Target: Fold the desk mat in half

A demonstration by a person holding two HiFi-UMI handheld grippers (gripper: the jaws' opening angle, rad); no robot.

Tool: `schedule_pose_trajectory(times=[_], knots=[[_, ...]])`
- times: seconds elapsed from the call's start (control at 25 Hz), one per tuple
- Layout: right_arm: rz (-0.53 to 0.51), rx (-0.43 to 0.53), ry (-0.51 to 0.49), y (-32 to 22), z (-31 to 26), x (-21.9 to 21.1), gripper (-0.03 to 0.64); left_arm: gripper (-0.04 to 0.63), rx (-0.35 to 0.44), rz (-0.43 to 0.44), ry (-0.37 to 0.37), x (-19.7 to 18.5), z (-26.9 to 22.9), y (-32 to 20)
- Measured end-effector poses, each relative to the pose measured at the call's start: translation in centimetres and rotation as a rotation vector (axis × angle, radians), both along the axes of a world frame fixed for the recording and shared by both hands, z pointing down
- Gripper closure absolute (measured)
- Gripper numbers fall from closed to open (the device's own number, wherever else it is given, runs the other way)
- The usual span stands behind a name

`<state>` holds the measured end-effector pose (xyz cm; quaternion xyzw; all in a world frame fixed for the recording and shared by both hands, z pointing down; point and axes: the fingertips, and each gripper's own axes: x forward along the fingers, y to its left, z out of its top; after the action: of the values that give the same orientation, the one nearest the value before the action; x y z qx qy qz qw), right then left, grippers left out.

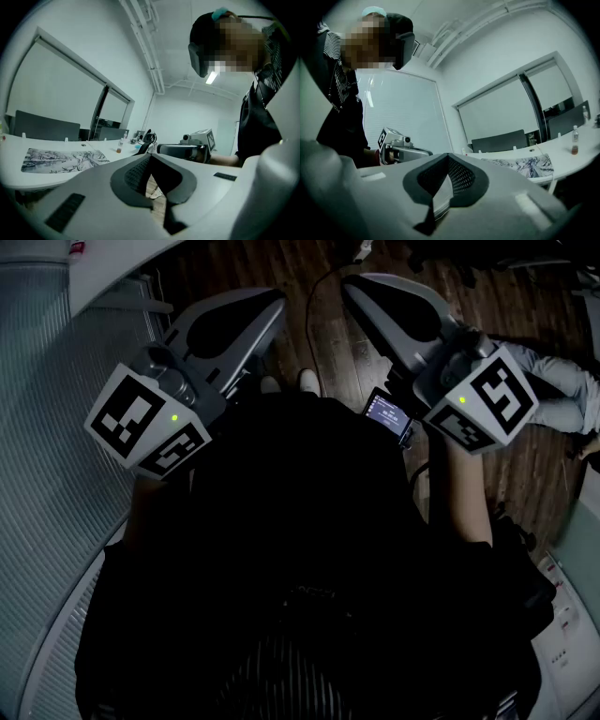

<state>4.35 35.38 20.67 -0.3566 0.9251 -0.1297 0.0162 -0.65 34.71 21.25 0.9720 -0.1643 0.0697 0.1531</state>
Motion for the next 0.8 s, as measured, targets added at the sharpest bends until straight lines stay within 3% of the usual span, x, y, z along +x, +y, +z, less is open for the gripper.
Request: schedule_pose_trajectory(times=[0.24,0.52,0.8], knots=[[0.003,0.022,0.029,0.34,0.11,-0.25,0.617,0.586,0.005,0.014,0.021,0.24,-0.13,-0.29],[-0.029,0.031,-0.022,0.92,-0.41,-0.37,0.615,0.588,-0.019,0.036,0.082,0.32,-0.58,-0.42],[-0.013,0.046,-0.047,0.66,-0.72,-0.05,0.615,0.586,-0.03,0.041,0.074,0.29,-0.22,-0.1]])
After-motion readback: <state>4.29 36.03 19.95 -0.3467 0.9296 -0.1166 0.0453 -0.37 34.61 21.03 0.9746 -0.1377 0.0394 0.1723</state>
